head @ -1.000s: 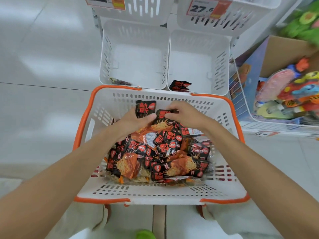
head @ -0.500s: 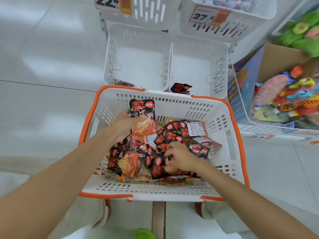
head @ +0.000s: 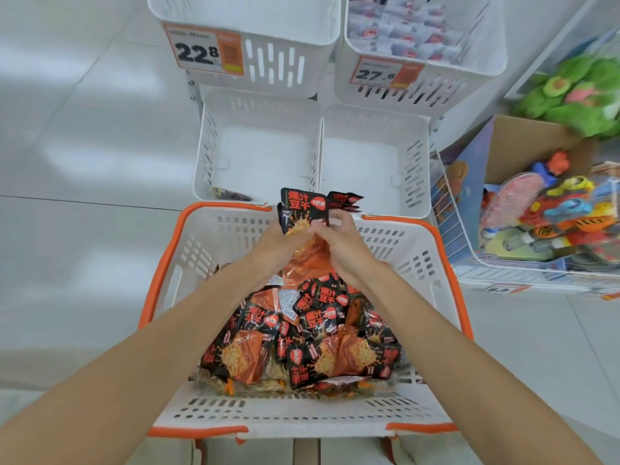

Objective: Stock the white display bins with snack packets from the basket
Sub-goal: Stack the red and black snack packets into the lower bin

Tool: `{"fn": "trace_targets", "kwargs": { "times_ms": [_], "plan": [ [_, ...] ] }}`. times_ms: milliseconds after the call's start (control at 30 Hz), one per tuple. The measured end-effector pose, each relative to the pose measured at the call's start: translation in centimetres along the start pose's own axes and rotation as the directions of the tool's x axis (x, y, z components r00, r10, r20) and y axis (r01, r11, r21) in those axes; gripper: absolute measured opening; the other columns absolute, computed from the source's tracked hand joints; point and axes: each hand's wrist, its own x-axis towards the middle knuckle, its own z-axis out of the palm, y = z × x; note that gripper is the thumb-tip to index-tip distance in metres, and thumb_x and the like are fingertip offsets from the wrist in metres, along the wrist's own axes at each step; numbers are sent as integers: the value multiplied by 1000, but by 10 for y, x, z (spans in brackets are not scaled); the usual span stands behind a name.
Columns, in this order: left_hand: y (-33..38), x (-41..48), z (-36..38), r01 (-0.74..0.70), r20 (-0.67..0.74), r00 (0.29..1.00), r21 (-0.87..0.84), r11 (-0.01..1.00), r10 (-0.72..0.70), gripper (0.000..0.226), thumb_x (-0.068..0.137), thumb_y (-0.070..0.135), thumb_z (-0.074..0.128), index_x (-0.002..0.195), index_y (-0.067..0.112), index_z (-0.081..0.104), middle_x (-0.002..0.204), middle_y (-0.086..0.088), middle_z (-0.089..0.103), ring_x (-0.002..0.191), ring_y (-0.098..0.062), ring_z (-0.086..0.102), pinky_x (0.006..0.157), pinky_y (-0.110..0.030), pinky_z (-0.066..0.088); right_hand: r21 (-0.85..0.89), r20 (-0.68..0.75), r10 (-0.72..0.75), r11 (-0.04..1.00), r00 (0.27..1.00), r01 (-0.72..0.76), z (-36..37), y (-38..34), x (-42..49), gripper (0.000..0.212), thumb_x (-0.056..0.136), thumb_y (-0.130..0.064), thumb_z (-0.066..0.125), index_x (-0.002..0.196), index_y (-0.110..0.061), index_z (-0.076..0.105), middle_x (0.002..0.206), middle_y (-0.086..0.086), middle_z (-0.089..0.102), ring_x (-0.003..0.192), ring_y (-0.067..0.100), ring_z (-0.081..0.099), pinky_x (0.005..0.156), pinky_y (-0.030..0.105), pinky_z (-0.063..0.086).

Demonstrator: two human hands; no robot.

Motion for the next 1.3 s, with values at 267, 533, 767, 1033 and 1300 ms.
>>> {"fn": "trace_targets", "kwargs": {
  "times_ms": [267, 533, 767, 1033, 1300],
  "plan": [
    [54, 75, -1, -11, 70, 997, -22, 1000, 13, 39, 93, 26, 62, 128, 23, 46, 121, 0, 64, 103, -16, 63, 86, -31, 51, -222, 267, 38, 975, 963, 23, -63, -76, 43, 26, 88, -1, 64, 114, 0, 62, 103, 11, 70, 96, 23, 68, 93, 32, 54],
    [57, 170, -12, -3, -87, 996, 49, 999, 7, 54, 90, 41, 64, 137, 23, 46, 112, 2, 59, 103, -15, 58, 87, -29, 49, -370, 22, -304, 882, 952, 291, -152, -87, 134, 33, 84, 7, 67, 108, -14, 60, 95, 0, 69, 81, 3, 66, 78, 19, 53],
    [17, 216, -17, 35, -182, 983, 172, 984, -3, 59, 85, 25, 73, 137, 11, 48, 116, -7, 61, 96, -21, 61, 77, -28, 53, -637, 217, -105, 738, 970, 223, -157, -40, 218, 40, 76, 17, 69, 98, -17, 65, 100, 4, 67, 98, 13, 61, 89, 29, 48],
    [-5, 225, -17, 39, -105, 994, 217, 975, -16, 54, 84, 17, 75, 133, 15, 54, 102, 6, 62, 90, -20, 64, 81, -30, 54, -506, 246, 299, 851, 922, -141, -146, -44, 220, 73, 75, -65, 68, 136, -32, 47, 139, -4, 43, 132, 18, 39, 98, 36, 46],
    [-7, 227, -17, 28, -103, 995, 208, 978, -7, 52, 83, 13, 75, 131, 14, 56, 105, 0, 63, 89, -21, 64, 78, -29, 54, -750, 339, 204, 648, 918, 133, -123, -29, 228, 67, 89, -49, 63, 148, -35, 35, 155, -11, 29, 144, 10, 25, 115, 28, 24]
  ]
}}
